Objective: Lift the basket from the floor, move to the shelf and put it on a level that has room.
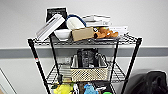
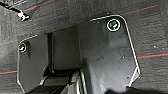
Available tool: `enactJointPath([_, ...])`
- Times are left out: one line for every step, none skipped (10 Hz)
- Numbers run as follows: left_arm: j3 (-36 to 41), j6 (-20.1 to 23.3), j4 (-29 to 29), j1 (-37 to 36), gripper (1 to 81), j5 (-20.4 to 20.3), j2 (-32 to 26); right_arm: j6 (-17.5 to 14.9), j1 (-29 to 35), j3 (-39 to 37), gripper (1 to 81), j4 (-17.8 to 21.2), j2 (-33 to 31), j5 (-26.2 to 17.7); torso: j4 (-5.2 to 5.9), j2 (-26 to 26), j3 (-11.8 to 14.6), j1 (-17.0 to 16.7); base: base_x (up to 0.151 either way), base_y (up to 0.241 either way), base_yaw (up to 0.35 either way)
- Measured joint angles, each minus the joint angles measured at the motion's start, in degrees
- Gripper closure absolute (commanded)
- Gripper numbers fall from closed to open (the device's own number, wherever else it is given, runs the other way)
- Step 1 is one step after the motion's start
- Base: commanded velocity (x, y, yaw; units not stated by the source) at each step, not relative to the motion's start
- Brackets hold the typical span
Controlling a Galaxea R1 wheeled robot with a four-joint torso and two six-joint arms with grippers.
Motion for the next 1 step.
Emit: enactJointPath([-3.06,0.00,0.00,0.20,1.0,0.40,1.19,-0.05,-0.95,-0.33,1.0,-0.74,1.10,-0.01,0.00,0.00,0.00,0.00,0.000,0.000,0.000])
